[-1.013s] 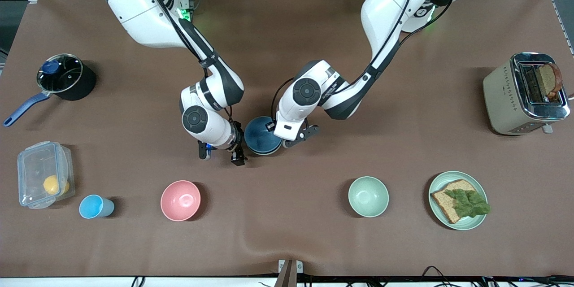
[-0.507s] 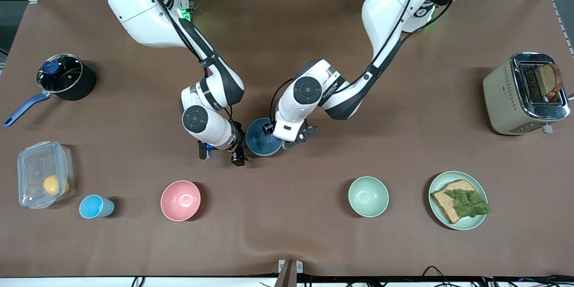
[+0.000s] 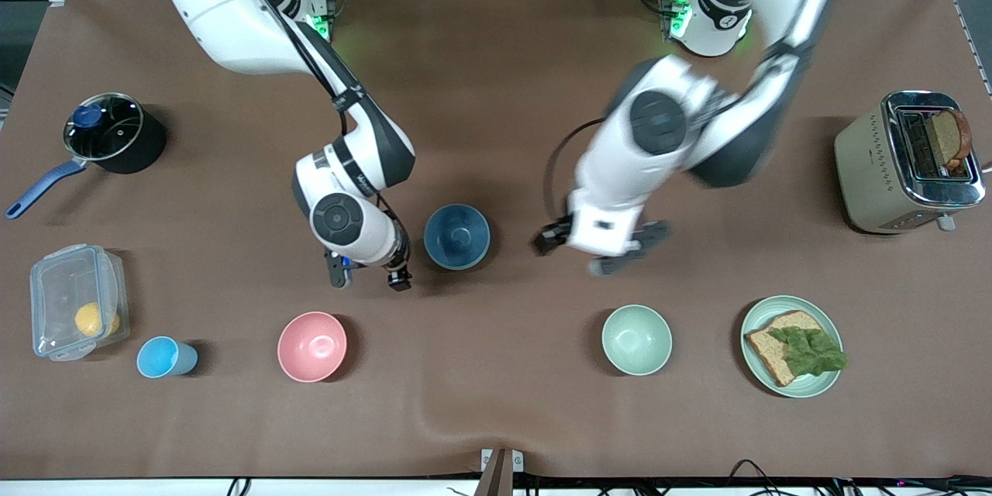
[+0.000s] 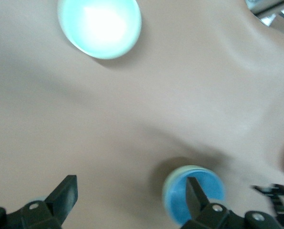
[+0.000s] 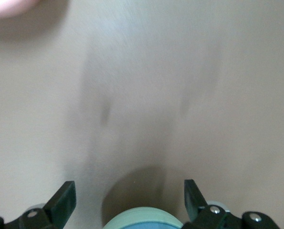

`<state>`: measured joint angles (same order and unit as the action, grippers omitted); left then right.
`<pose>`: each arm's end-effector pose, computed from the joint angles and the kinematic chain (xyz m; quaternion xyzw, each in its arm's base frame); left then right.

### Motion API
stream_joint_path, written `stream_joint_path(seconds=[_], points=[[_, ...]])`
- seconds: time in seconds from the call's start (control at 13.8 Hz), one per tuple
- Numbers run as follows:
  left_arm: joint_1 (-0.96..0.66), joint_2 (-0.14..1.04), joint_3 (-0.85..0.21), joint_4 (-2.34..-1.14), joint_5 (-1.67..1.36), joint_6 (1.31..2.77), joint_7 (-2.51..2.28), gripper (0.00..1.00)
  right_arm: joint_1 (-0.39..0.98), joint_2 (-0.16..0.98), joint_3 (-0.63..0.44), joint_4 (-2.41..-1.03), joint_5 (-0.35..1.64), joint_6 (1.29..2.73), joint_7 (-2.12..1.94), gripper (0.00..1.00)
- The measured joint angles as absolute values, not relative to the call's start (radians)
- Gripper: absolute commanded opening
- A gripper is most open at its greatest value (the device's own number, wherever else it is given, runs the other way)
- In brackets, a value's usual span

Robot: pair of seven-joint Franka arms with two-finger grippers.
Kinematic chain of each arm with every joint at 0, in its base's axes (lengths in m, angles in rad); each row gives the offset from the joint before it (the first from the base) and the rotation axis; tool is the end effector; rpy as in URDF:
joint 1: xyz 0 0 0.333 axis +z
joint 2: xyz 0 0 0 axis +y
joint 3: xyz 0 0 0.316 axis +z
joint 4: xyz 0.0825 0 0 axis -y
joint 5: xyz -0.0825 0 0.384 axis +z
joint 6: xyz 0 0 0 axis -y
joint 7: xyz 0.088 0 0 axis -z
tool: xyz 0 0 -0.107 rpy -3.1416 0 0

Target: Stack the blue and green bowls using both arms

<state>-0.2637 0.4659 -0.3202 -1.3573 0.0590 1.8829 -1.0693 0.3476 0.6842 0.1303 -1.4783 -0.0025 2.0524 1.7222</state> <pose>0.6086 -0.3458 0.4732 0.9663 0.2506 -0.0028 0.0587 0.6323 0.3104 0.2671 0.8040 -0.5910 -0.0600 0.0281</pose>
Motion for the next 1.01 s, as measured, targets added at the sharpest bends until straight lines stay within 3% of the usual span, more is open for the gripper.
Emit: stream_joint_path(seconds=[0.36, 0.72, 1.01], points=[[-0.009, 0.28, -0.316, -1.37, 0.063, 1.6, -0.612, 1.0, 0.203, 0.558, 0.125, -1.448, -0.004, 1.838, 1.15, 1.0], [0.051, 0.128, -0.253, -1.508, 0.063, 1.566, -0.331, 1.0, 0.031, 0.359, 0.12, -1.443, -0.005, 1.706, 0.502, 1.0], [0.057, 0.021, -0.217, -1.615, 0.063, 1.565, -0.231, 1.0, 0.001, 0.205, 0.121, -1.442, -0.012, 1.602, 0.262, 1.0]])
